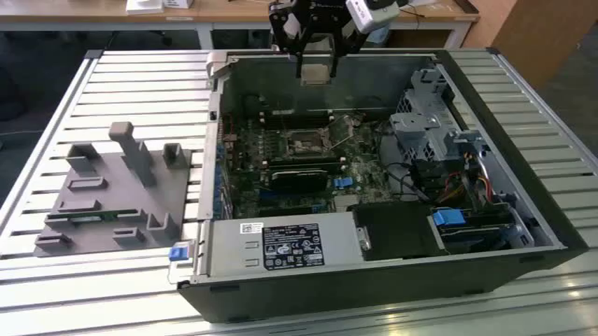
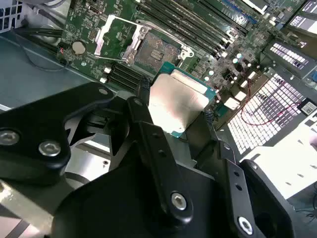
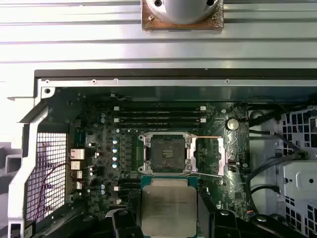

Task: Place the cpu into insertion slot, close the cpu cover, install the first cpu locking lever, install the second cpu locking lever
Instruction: 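Place the cpu into insertion slot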

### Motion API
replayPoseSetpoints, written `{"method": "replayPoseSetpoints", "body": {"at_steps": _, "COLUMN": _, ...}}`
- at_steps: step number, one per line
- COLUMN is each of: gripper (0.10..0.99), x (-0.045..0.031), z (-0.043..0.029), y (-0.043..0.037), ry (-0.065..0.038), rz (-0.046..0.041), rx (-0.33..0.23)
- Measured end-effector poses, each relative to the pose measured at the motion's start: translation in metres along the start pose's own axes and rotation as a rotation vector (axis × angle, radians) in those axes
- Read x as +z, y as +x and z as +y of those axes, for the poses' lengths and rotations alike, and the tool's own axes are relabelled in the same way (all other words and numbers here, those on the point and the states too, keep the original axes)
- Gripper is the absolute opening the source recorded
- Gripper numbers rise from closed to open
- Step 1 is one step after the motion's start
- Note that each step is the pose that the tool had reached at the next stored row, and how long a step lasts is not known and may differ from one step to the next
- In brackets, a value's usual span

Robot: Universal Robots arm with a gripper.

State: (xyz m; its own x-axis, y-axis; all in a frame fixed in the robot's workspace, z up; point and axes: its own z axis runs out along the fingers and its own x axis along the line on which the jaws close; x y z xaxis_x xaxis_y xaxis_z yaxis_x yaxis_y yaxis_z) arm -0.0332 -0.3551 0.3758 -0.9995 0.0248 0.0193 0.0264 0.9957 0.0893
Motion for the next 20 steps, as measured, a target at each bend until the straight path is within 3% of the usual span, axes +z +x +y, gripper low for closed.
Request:
{"method": "replayPoseSetpoints", "body": {"at_steps": 8, "gripper": 0.541, "x": 0.0001, "z": 0.0, "y": 0.0, "ry": 0.0, "rz": -0.0007, "rx": 0.007}}
{"method": "replayPoseSetpoints", "body": {"at_steps": 20, "gripper": 0.541, "x": 0.0002, "z": 0.0, "y": 0.0002, "ry": -0.001, "rz": -0.0064, "rx": 0.071}}
